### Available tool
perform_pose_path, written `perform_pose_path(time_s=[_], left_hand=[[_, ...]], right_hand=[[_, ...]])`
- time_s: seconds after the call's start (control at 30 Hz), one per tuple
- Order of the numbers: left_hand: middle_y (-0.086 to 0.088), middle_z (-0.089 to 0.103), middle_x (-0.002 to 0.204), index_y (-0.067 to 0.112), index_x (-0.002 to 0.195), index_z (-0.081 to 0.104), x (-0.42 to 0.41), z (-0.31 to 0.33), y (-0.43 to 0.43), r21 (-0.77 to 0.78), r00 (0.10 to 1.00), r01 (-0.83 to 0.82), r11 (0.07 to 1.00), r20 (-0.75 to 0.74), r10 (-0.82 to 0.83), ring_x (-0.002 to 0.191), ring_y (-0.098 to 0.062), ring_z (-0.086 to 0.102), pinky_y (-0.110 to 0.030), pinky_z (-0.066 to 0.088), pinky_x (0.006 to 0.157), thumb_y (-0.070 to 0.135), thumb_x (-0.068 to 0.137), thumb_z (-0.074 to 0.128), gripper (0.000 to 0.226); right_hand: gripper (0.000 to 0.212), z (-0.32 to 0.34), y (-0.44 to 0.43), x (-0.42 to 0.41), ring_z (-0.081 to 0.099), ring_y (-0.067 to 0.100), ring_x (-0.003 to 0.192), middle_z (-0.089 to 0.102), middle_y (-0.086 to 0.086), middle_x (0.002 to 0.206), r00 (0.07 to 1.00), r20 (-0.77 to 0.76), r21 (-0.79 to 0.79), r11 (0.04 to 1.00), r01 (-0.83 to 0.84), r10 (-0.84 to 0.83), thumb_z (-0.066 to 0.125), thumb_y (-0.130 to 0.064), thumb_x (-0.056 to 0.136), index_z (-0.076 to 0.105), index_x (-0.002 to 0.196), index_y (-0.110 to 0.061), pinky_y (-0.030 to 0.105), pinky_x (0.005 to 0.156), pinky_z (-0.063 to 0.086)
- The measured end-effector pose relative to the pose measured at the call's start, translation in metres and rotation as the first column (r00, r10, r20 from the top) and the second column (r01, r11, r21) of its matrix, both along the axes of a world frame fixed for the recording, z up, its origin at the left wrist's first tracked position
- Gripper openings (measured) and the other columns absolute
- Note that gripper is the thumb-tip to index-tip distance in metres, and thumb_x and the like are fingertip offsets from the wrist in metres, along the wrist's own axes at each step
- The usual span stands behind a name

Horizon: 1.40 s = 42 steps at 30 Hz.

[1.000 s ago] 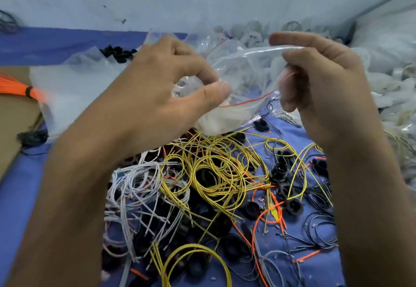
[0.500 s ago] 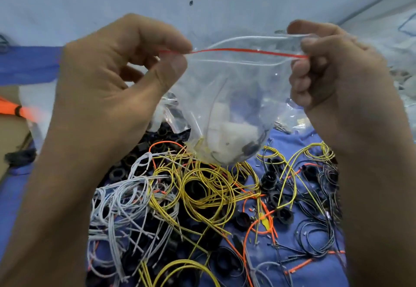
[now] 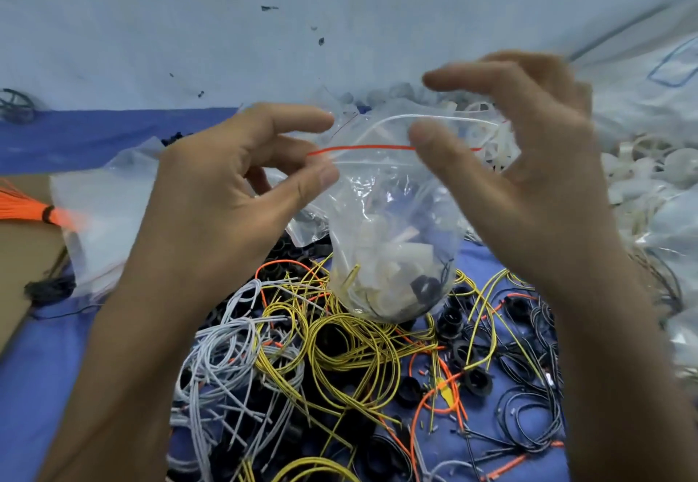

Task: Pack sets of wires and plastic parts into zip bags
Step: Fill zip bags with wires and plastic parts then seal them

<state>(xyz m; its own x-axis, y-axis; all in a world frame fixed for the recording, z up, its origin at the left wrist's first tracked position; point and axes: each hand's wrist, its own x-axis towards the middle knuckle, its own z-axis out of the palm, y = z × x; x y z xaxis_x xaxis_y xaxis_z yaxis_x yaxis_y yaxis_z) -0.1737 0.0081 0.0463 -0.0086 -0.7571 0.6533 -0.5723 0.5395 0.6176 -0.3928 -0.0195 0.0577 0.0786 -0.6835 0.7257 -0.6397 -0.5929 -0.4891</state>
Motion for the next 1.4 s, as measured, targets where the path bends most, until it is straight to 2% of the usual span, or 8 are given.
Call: perform_pose_path(time_s=[0.13,0.2,0.33,0.43,0.63,0.97,1.2,1.4], left_hand=[[0.019,0.074,0.093,0.040,0.115,0.063,0.003,0.000,0.000,0.143,0.991,0.095,0.985,-0.112,-0.079,0.088,-0.005,0.072,-0.027,0.056,0.079,0.033,0.080,0.075,0.037],[0.011,0.076,0.091,0.034,0.118,0.062,0.001,0.001,0.002,0.202,0.963,0.203,0.958,-0.218,-0.158,0.092,-0.007,0.072,-0.022,0.056,0.080,0.029,0.080,0.075,0.040],[0.009,0.077,0.089,0.033,0.109,0.065,-0.002,0.004,0.008,0.197,0.948,0.279,0.940,-0.215,-0.236,0.091,-0.009,0.073,-0.020,0.055,0.079,0.027,0.081,0.074,0.030],[0.016,0.076,0.086,0.035,0.103,0.067,-0.003,0.006,0.010,0.189,0.970,0.225,0.956,-0.138,-0.201,0.083,-0.003,0.072,-0.013,0.051,0.065,0.032,0.080,0.074,0.024],[0.013,0.071,0.083,0.036,0.092,0.073,-0.003,0.006,0.009,0.056,0.992,0.110,0.992,0.053,-0.113,0.072,-0.012,0.066,-0.031,0.054,0.070,0.038,0.081,0.074,0.011],[0.012,0.064,0.080,0.031,0.087,0.067,-0.008,0.006,0.011,0.055,0.989,0.110,0.992,0.094,-0.115,0.070,-0.007,0.059,-0.012,0.045,0.067,0.029,0.086,0.069,0.003],[0.007,0.065,0.076,0.030,0.083,0.068,0.000,0.009,0.014,0.060,0.991,0.105,0.993,0.079,-0.109,0.070,-0.015,0.061,-0.024,0.049,0.068,0.027,0.085,0.071,0.004],[0.011,0.065,0.083,0.033,0.089,0.068,-0.004,0.011,0.015,0.014,0.988,0.064,0.998,0.137,-0.066,0.074,-0.010,0.061,-0.013,0.044,0.067,0.030,0.085,0.071,0.006]], right_hand=[[0.040,0.002,0.010,0.013,0.037,0.023,0.134,0.055,-0.004,0.129,0.982,-0.174,0.061,0.996,-0.058,0.067,0.063,-0.052,0.087,0.064,0.123,-0.033,0.047,0.112,0.029],[0.042,0.003,0.014,0.018,0.029,0.025,0.142,0.053,-0.006,0.135,0.968,-0.232,0.099,0.992,-0.077,0.098,0.061,-0.054,0.086,0.064,0.124,-0.035,0.048,0.115,0.023],[0.035,0.004,0.022,0.021,0.017,0.024,0.148,0.051,-0.011,0.140,0.942,-0.305,0.131,0.986,-0.103,0.139,0.057,-0.055,0.087,0.068,0.115,-0.038,0.048,0.117,0.014],[0.026,0.006,0.023,0.018,0.020,0.024,0.148,0.055,-0.012,0.134,0.936,-0.324,0.125,0.987,-0.101,0.137,0.057,-0.048,0.090,0.070,0.102,-0.030,0.048,0.116,0.014],[0.024,0.006,0.022,0.019,0.029,0.024,0.144,0.061,-0.011,0.125,0.939,-0.313,0.136,0.986,-0.101,0.139,0.057,-0.042,0.090,0.071,0.099,-0.025,0.048,0.117,0.014],[0.017,0.005,0.021,0.021,0.040,0.026,0.134,0.065,-0.009,0.111,0.940,-0.287,0.094,0.982,-0.166,0.186,0.057,-0.032,0.094,0.070,0.100,-0.023,0.054,0.112,0.024],[0.021,0.005,0.020,0.016,0.037,0.024,0.137,0.063,-0.013,0.115,0.943,-0.288,0.113,0.984,-0.139,0.167,0.057,-0.040,0.093,0.069,0.101,-0.026,0.052,0.113,0.020],[0.018,0.007,0.022,0.022,0.056,0.021,0.112,0.065,-0.011,0.099,0.933,-0.336,0.046,0.992,-0.118,0.126,0.055,-0.039,0.095,0.069,0.096,-0.027,0.051,0.112,0.025]])
